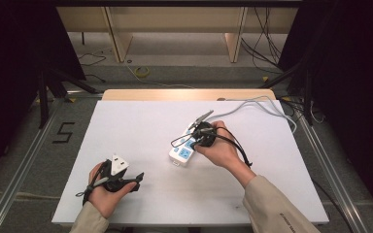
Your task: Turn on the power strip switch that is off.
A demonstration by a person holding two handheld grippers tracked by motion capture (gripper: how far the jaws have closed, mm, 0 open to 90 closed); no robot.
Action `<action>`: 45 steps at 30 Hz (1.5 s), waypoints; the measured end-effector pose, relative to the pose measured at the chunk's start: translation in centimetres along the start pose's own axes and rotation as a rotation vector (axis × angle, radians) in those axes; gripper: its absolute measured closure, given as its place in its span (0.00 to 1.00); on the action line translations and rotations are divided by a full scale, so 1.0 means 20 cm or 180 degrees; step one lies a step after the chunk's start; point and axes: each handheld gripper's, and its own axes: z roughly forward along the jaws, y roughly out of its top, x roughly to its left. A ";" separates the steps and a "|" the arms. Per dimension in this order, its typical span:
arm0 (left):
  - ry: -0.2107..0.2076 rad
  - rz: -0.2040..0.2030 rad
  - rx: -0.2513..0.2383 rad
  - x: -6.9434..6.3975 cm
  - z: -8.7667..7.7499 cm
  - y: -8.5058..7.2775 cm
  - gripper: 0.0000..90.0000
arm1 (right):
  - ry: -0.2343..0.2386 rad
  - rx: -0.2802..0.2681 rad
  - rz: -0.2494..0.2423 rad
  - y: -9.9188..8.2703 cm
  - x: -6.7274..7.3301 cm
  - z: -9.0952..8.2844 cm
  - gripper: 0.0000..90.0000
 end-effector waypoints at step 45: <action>-0.0014 -0.0005 -0.0005 0.00 0.00 0.00 0.24 | 0.0081 0.0111 -0.0001 0.15 0.02 0.17 1.00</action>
